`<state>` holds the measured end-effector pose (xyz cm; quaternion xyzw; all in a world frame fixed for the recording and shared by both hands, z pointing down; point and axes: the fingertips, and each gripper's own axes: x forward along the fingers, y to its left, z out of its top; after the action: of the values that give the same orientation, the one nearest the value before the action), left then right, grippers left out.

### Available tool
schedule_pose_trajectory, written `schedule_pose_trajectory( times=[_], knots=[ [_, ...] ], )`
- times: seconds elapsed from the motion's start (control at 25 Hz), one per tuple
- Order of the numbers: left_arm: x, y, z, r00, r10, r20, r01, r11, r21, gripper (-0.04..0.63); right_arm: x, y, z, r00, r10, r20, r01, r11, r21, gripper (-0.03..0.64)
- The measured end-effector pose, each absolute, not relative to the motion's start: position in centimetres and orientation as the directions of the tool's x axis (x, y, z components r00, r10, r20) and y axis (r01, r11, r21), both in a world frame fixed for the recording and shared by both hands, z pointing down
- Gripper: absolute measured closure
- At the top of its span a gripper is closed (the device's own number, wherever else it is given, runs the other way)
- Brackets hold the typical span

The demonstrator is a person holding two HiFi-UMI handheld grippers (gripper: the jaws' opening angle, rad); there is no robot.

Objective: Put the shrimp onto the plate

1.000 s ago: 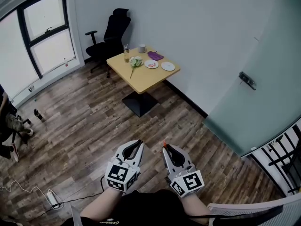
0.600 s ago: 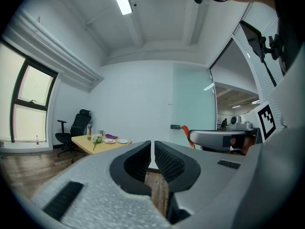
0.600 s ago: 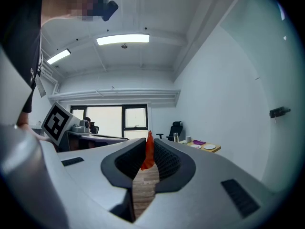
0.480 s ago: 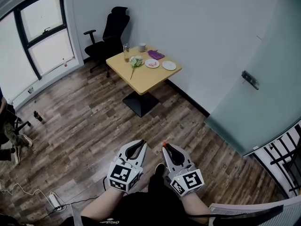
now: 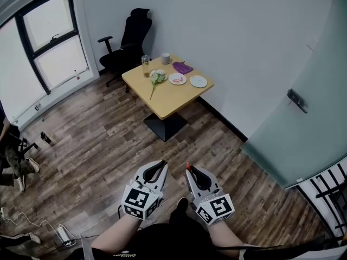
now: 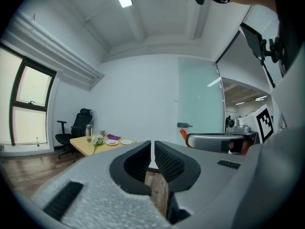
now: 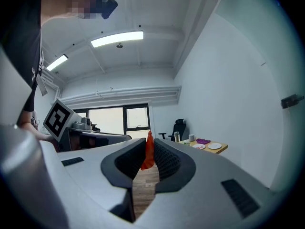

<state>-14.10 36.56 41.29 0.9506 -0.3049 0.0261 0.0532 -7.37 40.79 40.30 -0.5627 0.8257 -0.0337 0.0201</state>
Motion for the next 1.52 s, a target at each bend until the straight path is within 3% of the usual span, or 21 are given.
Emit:
schedule_pose_trajectory(
  times=[0.68, 1.52],
  knots=[
    [2.1, 21.1, 38.9, 0.773, -0.632, 0.056, -0.635, -0.769, 0.074, 0.569, 9.3, 25.0, 37.9, -0.426, -0.904, -0.006, -0.903, 0.426, -0.050, 0.563],
    [4.6, 4.8, 40.4, 0.746, -0.663, 0.065, -0.665, -0.736, 0.124, 0.569, 12.0, 9.2, 39.6, -0.441, -0.897, 0.020, -0.895, 0.437, -0.090, 0.563]
  ],
)
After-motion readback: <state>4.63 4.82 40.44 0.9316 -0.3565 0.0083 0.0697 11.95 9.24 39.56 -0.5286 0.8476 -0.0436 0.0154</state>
